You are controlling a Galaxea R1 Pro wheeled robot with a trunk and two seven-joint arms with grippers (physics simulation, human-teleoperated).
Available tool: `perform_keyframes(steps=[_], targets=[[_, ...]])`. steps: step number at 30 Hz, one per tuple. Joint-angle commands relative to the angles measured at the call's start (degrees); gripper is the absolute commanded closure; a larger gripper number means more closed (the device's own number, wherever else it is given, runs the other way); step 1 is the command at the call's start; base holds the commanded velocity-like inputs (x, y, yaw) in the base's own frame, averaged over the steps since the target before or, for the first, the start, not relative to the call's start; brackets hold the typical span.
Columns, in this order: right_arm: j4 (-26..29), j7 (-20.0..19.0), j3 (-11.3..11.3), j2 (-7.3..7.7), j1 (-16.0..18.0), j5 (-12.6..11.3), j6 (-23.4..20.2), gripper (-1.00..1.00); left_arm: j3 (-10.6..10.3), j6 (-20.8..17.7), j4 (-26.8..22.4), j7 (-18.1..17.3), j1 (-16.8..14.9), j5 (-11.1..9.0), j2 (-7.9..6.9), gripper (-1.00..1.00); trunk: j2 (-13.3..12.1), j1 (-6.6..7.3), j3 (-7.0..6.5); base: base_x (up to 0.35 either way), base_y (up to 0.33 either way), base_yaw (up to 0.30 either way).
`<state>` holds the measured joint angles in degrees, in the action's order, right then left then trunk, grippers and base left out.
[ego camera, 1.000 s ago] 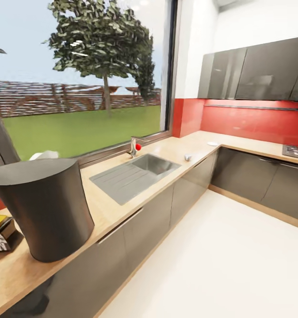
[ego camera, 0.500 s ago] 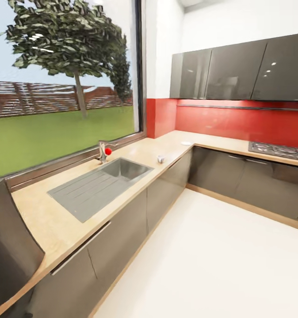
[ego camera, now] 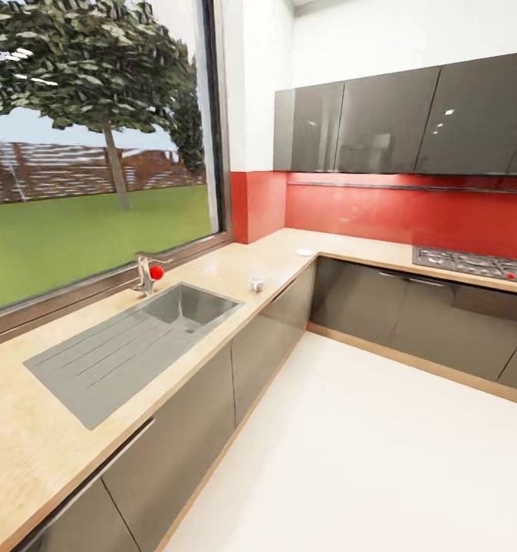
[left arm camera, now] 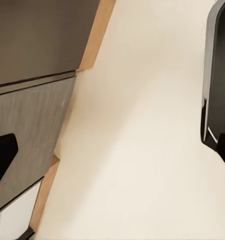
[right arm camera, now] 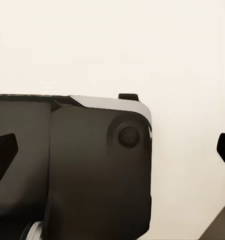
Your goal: Set up a coffee station on the kitchen countertop: keep the coffee maker on the countertop, move the bottle of coffee from the kitchen shelf to the counter next to the coffee maker, place a paper coffee filter on top of the coffee maker, put the saucer next to the coffee maker with the coffee cup on the saucer, and place the electric kettle next to the coffee maker.
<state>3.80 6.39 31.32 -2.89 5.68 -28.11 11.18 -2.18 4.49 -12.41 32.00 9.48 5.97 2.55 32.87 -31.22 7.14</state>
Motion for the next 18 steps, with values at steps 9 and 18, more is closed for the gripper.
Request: perform_keyframes(steps=[9, 18], targets=[[-0.02, 0.2, 0.57, -0.01, 0.03, -0.45, 0.16, -1.0, -0.21, -0.35, -0.07, 0.32, 0.01, 0.27, -0.07, -1.0, 0.07, -0.05, 0.08, 0.316, -0.058, -0.005], [-0.02, 0.2, 0.49, -0.01, 0.03, -0.48, 0.16, -1.0, -0.2, 0.09, -0.07, 0.26, 0.01, 0.28, 0.0, -1.0, 0.07, -0.05, -0.03, 0.296, -0.131, -0.219]])
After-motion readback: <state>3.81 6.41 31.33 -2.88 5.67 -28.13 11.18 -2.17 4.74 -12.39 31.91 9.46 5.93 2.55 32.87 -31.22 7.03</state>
